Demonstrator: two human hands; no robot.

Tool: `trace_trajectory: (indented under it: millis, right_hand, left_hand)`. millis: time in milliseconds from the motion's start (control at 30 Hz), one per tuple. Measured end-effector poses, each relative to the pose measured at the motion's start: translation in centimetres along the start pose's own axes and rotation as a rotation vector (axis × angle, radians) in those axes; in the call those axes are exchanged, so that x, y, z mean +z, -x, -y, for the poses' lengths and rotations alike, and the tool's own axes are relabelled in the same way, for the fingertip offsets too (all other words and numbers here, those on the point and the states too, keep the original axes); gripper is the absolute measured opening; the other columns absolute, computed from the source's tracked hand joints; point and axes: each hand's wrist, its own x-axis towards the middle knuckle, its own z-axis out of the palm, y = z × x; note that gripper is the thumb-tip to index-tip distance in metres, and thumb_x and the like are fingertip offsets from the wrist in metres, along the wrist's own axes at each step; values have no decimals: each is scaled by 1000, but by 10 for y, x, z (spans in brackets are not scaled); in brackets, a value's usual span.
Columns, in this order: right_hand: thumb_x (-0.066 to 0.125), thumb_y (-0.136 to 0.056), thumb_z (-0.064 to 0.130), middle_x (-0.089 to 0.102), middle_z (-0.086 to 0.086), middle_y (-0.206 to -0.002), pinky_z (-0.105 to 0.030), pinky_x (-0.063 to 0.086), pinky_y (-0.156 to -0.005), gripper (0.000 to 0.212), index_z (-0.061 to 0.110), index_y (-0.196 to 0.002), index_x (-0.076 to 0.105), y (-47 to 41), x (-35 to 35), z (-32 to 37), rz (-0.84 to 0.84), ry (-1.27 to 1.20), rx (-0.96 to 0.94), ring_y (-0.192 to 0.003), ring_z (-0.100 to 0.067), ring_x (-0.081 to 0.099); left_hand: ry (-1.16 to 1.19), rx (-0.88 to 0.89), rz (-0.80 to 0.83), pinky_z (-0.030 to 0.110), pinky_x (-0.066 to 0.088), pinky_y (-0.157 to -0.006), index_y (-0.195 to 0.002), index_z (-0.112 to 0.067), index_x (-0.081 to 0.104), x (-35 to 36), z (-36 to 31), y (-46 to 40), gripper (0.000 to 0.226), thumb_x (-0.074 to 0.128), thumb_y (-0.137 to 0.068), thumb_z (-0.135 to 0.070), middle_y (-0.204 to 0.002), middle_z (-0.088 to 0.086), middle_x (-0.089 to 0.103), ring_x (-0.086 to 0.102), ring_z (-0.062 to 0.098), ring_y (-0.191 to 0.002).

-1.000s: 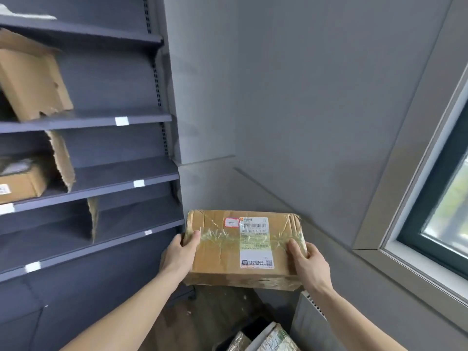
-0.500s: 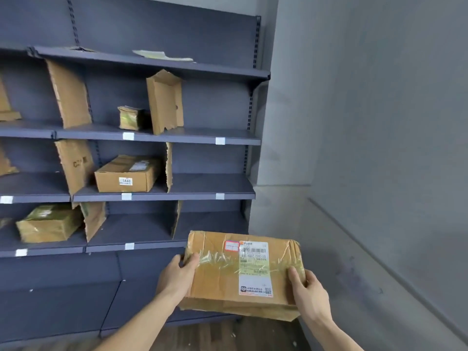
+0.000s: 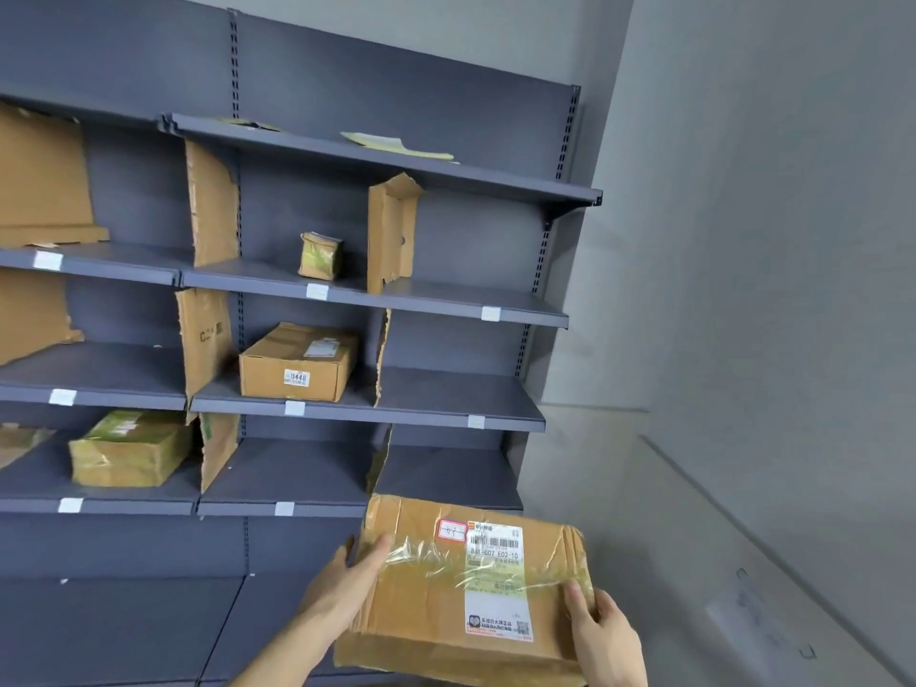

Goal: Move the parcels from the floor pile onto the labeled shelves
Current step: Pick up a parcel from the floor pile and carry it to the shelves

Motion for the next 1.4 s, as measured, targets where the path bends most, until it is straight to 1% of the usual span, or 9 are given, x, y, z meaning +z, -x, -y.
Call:
trace_trajectory:
  millis: [100, 233, 433, 600, 733, 833, 1033, 1267, 1400]
  right_hand:
    - [49, -99, 52, 70, -3, -103, -35, 46, -93, 35, 22, -108, 64, 5, 9, 8, -27, 10, -8, -100, -25, 60]
    - [48, -100, 52, 69, -2, -101, -34, 45, -90, 34, 22, -106, 64, 5, 24, 22, -45, 22, -8, -98, -24, 59]
    - [53, -98, 52, 68, -3, -93, -36, 47, -90, 37, 17, -99, 66, 2, 64, 59, -14, -8, -11, -92, -26, 60]
    - [52, -96, 58, 68, -13, -116, -35, 44, -85, 53, 9, -112, 61, 7, 106, 85, 111, -7, 41, -98, -28, 59]
    - [49, -95, 62, 62, -12, -135, -44, 46, -104, 63, 14, -135, 52, 9, 141, 115, 190, -25, 2, -101, -25, 54]
    - [48, -93, 65, 62, -8, -134, -48, 49, -103, 70, 18, -145, 44, 6, 169, 140, 251, -60, -54, -110, -27, 60]
    - [54, -98, 52, 60, 2, -124, -45, 51, -101, 56, 25, -146, 44, -2, 223, 194, 376, -219, -193, -112, -23, 60]
    - [60, -99, 41, 62, 5, -130, -41, 48, -94, 45, 38, -142, 49, -31, 273, 250, 563, -308, -236, -113, -21, 62]
    - [62, -95, 49, 71, 6, -116, -53, 53, -100, 26, 51, -121, 60, -51, 309, 288, 752, -306, -216, -106, -23, 69]
  left_hand:
    - [45, -10, 57, 52, 32, -114, -154, -32, 26, -10, 2, -9, 101, 46, -72, -86, -155, 1, 39, 38, 31, -141]
    - [76, 0, 55, 48, 35, -111, -150, -28, 34, -23, 1, -13, 81, 45, -85, -75, -150, 3, 45, 43, 30, -137]
    - [95, -33, -62, 45, 40, -109, -145, -26, 44, -62, 11, -27, 72, 40, -90, -72, -139, 3, 55, 51, 29, -128]
    - [97, -24, -143, 44, 38, -109, -145, -28, 44, -105, 18, -32, 67, 41, -92, -69, -141, 1, 55, 51, 29, -129]
    - [83, 14, -219, 42, 40, -106, -143, -29, 48, -145, 10, -36, 64, 42, -93, -68, -131, 0, 58, 53, 28, -125]
    - [97, 20, -292, 42, 42, -102, -142, -31, 48, -176, 3, -44, 62, 42, -93, -68, -133, 2, 57, 53, 30, -122]
    - [150, -1, -446, 46, 38, -107, -142, -37, 47, -225, 7, -59, 64, 43, -89, -72, -141, -2, 55, 50, 29, -129]
    - [229, 4, -565, 35, 43, -94, -127, -41, 56, -267, 8, -83, 51, 46, -88, -72, -108, -15, 63, 56, 14, -102]
    - [241, -23, -659, 36, 40, -95, -123, -45, 55, -288, 0, -105, 42, 46, -90, -69, -109, -14, 61, 53, 13, -103]
